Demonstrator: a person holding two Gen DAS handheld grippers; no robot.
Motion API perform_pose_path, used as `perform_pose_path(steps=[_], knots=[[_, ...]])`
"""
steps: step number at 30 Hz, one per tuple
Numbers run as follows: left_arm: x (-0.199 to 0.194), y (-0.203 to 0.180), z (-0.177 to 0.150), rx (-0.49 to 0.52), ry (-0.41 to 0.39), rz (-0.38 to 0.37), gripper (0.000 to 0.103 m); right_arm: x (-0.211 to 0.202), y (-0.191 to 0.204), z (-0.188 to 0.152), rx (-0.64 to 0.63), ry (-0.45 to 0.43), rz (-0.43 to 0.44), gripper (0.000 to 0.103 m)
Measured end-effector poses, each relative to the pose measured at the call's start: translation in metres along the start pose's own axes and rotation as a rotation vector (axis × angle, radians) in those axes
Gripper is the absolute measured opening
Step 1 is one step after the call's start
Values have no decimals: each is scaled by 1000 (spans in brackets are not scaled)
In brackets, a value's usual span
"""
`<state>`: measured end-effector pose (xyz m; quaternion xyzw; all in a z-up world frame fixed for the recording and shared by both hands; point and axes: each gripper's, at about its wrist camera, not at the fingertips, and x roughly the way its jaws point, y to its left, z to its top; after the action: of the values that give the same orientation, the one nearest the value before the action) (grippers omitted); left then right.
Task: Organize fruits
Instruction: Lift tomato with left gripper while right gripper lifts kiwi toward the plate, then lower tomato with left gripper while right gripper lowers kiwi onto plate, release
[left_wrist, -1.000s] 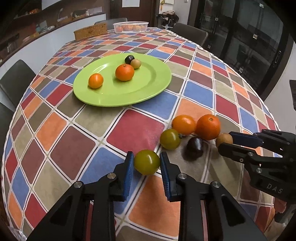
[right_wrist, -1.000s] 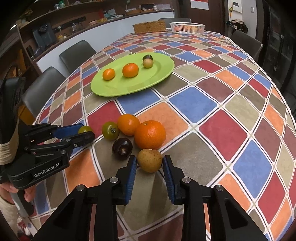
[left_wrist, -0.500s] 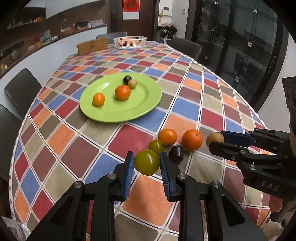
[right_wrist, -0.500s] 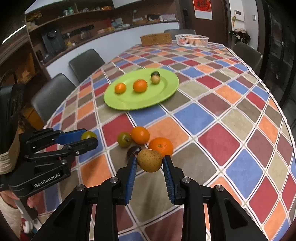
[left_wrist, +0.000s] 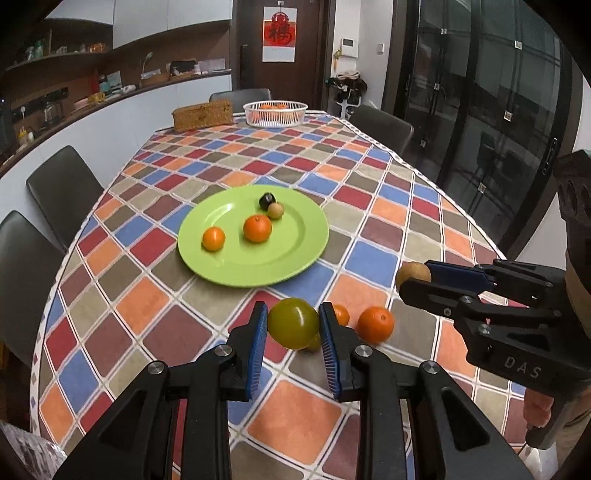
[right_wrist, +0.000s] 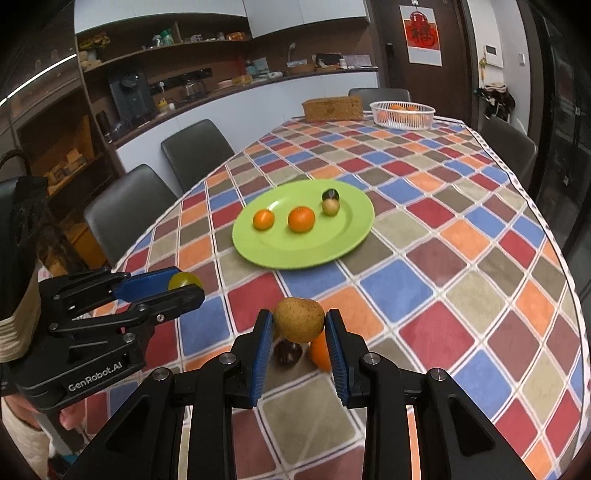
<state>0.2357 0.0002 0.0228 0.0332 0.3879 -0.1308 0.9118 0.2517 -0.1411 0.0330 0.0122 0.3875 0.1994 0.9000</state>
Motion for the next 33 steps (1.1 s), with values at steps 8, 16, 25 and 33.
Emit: perform_pose_path(steps=[8, 16, 25, 33], knots=[[8, 9, 23, -9, -18, 15, 28, 12, -2, 30, -42, -20, 1, 31], [27, 21, 46, -28, -27, 11, 28, 34, -7, 61, -71, -10, 10, 31], [58, 42, 63, -44, -18, -5, 28, 69, -8, 87, -106, 26, 13, 31], [96, 66, 67, -76, 21, -3, 28, 105, -8, 102, -110, 83, 13, 31]])
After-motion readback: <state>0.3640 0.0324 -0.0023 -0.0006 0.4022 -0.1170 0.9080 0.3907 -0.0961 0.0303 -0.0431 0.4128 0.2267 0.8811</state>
